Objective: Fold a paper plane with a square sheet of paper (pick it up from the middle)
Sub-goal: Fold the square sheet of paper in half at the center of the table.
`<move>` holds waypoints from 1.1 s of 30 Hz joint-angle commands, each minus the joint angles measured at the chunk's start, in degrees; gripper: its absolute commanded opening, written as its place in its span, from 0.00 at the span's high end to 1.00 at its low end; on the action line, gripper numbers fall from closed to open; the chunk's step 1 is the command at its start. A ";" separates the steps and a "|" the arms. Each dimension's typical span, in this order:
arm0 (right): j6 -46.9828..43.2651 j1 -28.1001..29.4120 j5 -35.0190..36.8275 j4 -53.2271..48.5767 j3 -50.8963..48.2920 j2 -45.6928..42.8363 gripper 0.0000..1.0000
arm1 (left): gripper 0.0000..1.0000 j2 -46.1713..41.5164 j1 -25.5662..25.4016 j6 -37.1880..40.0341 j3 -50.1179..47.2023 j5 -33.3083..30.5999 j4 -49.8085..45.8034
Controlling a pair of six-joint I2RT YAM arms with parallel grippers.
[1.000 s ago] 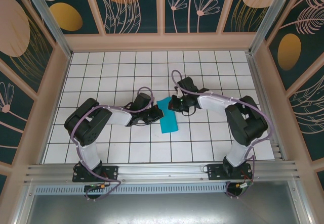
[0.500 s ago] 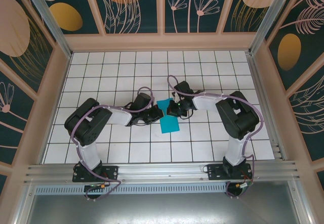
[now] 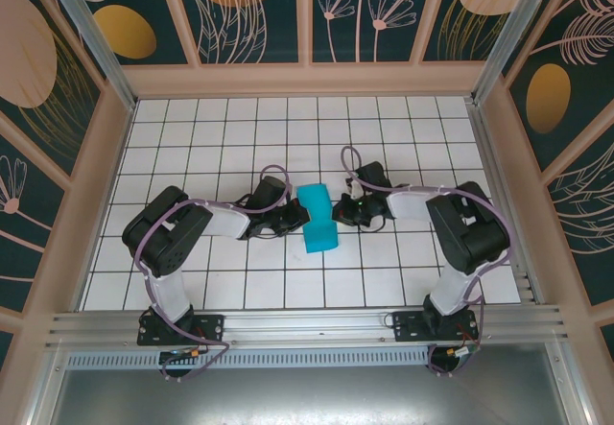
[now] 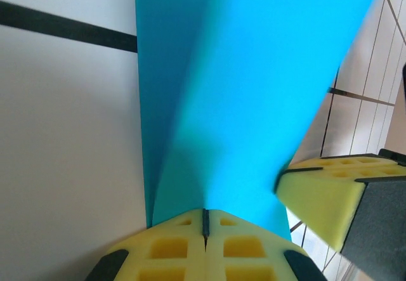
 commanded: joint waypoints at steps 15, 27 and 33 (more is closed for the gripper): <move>0.63 3.12 -3.75 5.00 5.68 2.92 1.00 | 1.00 5.63 -0.28 2.07 -3.06 -6.47 -15.61; -3.19 -3.45 -0.01 4.82 1.53 5.07 1.00 | 1.00 5.89 -0.28 1.92 -3.76 -6.41 -15.37; -3.65 -5.70 1.22 3.46 2.88 0.13 1.00 | 1.00 5.93 -0.28 2.06 -3.78 -6.22 -15.10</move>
